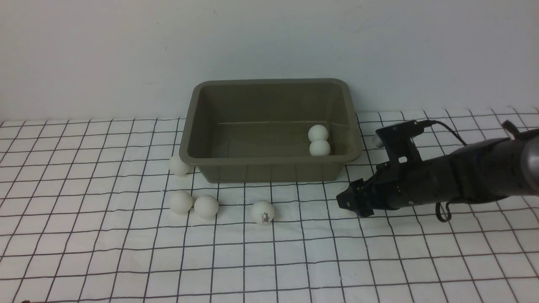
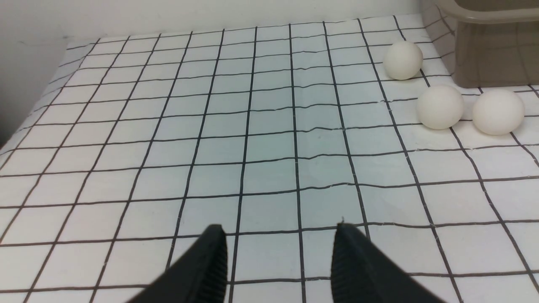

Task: Put the table tennis balls into the box on the white checkered tablecloth.
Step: 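Reach for and grasp a ping pong ball on the table, then release the ping pong ball into the bin and lift the gripper away, then reach for and grasp a ping pong ball on the table beside the basket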

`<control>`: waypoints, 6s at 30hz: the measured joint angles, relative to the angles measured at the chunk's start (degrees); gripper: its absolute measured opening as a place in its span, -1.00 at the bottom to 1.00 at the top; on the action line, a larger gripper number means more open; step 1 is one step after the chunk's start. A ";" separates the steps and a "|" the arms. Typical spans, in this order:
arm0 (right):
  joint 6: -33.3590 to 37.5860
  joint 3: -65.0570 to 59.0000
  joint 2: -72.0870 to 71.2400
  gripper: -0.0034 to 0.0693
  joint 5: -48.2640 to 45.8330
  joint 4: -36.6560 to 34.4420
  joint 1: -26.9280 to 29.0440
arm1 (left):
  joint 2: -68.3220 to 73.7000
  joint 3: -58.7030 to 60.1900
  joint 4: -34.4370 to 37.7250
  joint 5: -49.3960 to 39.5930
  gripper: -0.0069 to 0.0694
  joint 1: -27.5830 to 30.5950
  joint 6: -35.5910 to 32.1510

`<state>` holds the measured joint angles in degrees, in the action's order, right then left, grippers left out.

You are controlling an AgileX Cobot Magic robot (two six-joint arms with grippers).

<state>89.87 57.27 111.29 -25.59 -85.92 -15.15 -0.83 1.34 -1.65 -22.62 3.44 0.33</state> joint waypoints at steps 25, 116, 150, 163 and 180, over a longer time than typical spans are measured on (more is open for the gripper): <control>1.43 -0.57 -5.50 0.07 3.13 7.39 0.62 | 0.00 0.00 0.00 0.00 -0.01 0.00 0.00; -51.56 26.44 -46.04 0.51 -23.70 39.36 27.31 | 0.00 0.00 0.00 0.00 -0.01 0.00 0.00; -68.22 -28.09 -95.41 0.51 -7.93 67.99 27.31 | 0.00 0.00 0.00 0.00 -0.01 0.00 0.00; -67.33 -48.38 -109.34 0.51 -3.06 68.58 26.60 | 0.00 0.00 0.00 0.00 -0.01 0.00 0.00; -67.58 -57.78 -112.00 0.51 -0.08 68.50 25.83 | 0.00 0.00 0.00 0.00 -0.01 0.00 0.00</control>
<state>22.29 -0.50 -0.71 -25.67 -17.42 10.68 -0.83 1.34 -1.65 -22.62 3.44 0.33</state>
